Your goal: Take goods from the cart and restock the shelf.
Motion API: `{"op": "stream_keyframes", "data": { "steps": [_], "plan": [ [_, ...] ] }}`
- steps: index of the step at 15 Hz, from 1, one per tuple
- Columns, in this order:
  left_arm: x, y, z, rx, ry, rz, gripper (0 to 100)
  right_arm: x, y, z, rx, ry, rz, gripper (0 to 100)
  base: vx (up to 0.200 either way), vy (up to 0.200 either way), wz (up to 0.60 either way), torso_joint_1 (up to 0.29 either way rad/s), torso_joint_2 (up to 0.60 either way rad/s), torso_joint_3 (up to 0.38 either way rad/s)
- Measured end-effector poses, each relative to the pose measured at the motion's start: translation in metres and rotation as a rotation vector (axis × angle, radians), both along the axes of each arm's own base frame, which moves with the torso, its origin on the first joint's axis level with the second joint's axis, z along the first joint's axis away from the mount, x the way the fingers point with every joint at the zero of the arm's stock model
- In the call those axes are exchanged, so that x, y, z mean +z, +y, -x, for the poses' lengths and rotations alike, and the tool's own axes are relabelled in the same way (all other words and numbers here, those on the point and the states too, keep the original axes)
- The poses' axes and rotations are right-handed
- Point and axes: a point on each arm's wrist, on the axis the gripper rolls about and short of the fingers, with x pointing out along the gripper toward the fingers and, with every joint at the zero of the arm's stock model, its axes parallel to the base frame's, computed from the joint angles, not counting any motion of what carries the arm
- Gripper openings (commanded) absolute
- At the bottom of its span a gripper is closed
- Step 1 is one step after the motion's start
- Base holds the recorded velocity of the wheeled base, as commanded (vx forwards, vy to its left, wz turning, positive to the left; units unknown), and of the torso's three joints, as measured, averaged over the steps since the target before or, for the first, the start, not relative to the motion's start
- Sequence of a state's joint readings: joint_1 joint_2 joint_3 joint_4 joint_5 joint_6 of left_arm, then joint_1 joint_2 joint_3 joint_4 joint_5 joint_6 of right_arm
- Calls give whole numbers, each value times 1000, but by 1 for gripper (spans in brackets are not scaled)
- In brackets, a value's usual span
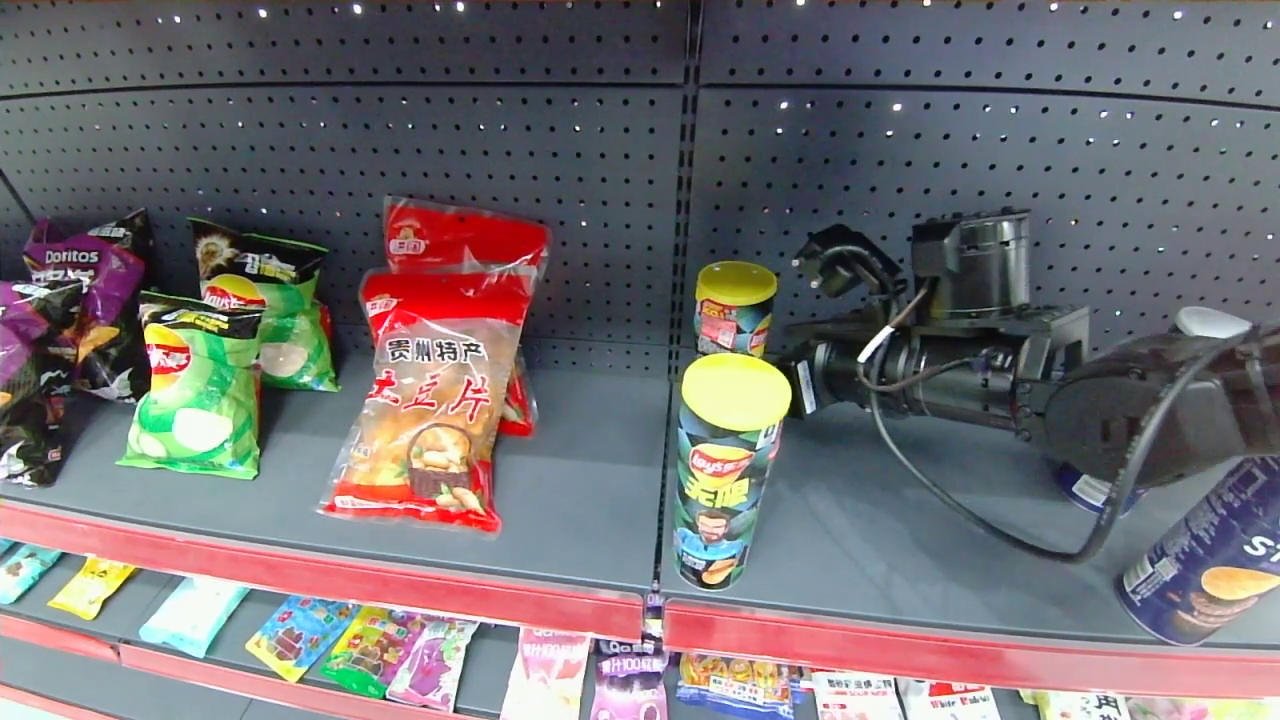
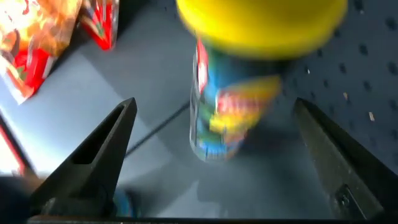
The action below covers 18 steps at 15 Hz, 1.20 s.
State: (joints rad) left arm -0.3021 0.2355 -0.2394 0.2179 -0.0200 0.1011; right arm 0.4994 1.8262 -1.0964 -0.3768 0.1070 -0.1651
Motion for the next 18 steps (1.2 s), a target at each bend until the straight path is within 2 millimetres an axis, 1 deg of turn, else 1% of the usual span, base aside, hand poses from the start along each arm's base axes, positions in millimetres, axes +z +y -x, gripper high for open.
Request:
{"op": "stream_keyframes", "data": {
  "steps": [4, 7, 10, 13, 15, 18],
  "plan": [
    [1, -1, -4, -6, 29, -7, 100, 5, -18, 24, -99, -2, 16, 100, 0, 0, 0, 0, 0, 0],
    [4, -3, -7, -25, 49, -8, 100, 10, -28, 34, -179, -15, 16, 100, 0, 0, 0, 0, 0, 0],
    [7, -4, -10, -33, 68, -12, 100, 10, -40, 51, -239, -12, 25, 100, 0, 0, 0, 0, 0, 0],
    [14, -6, -18, -37, 100, -20, 100, 2, -56, 84, -249, 10, 46, 100, 0, 0, 0, 0, 0, 0],
    [23, -9, -28, -37, 100, -16, 100, -4, -69, 108, -258, 18, 56, 100, 0, 0, 0, 0, 0, 0],
    [35, -18, -56, -29, 111, 7, 100, -4, -88, 144, -267, -13, 29, 100, 0, 0, 0, 0, 0, 0]
  ]
}}
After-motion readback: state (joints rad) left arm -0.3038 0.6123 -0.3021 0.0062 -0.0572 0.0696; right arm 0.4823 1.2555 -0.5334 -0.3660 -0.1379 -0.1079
